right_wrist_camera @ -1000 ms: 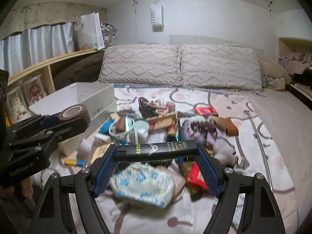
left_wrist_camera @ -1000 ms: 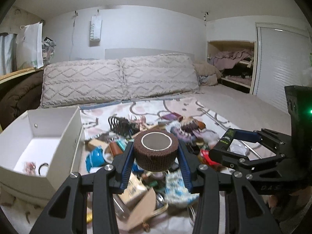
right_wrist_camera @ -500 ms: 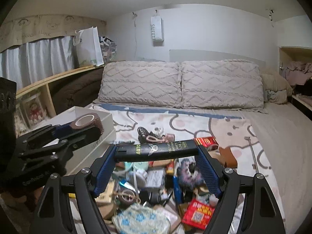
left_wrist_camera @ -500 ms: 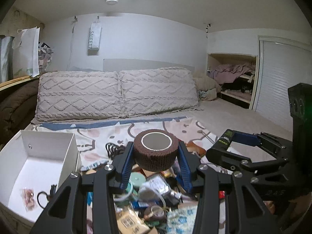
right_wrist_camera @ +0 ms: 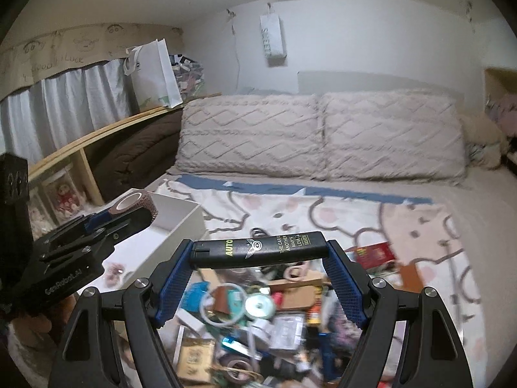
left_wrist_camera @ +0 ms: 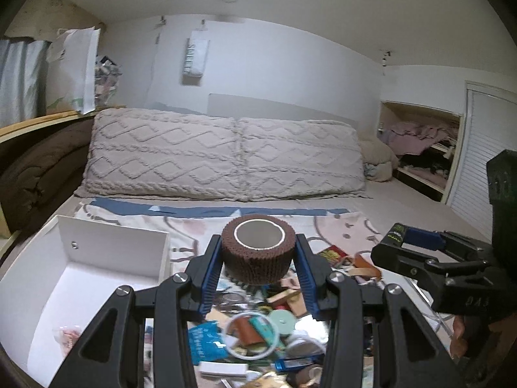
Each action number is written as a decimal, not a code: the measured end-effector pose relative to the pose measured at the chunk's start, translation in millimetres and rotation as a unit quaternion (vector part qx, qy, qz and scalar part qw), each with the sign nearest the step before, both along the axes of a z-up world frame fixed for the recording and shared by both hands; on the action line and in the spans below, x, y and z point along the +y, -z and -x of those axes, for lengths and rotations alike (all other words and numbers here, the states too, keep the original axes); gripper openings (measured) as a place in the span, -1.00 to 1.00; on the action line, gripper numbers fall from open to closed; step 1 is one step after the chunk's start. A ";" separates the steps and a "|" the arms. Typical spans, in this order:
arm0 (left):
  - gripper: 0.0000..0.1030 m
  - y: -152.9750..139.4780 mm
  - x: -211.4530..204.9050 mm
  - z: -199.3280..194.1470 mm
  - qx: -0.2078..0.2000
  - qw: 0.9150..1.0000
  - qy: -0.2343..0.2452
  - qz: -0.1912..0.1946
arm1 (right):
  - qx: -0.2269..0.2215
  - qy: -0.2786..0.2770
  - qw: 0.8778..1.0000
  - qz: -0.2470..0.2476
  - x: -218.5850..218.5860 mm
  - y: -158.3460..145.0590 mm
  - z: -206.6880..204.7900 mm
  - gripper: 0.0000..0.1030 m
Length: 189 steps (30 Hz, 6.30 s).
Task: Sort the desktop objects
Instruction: 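Lift the tape roll with the left gripper while the right gripper lifts the AUTO tube, then carry the AUTO tube over the white box and open the right gripper, then carry the brown tape roll over the white box with the left gripper, then lower the brown tape roll into the box and open the left gripper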
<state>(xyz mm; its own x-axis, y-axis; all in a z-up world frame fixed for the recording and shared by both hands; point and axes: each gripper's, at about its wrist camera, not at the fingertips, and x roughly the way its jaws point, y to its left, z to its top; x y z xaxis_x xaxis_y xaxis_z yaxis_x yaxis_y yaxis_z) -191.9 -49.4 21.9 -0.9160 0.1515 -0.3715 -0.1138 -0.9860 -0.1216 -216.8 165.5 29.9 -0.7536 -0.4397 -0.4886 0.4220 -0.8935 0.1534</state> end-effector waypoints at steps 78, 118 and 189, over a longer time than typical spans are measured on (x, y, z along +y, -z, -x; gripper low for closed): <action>-0.16 60.3 -240.0 -32.3 -0.028 0.964 -0.231 -0.125 | -0.152 -0.168 0.955 -0.193 -319.0 83.6 70.0 0.56; -0.16 67.4 -234.1 -20.7 -0.050 0.967 -0.234 -0.084 | -0.184 -0.190 0.930 -0.254 -333.1 102.3 71.4 0.56; 0.37 91.7 -167.5 6.9 -0.183 0.969 -0.136 0.100 | -0.137 -0.234 0.935 -0.229 -285.1 95.5 -5.7 0.57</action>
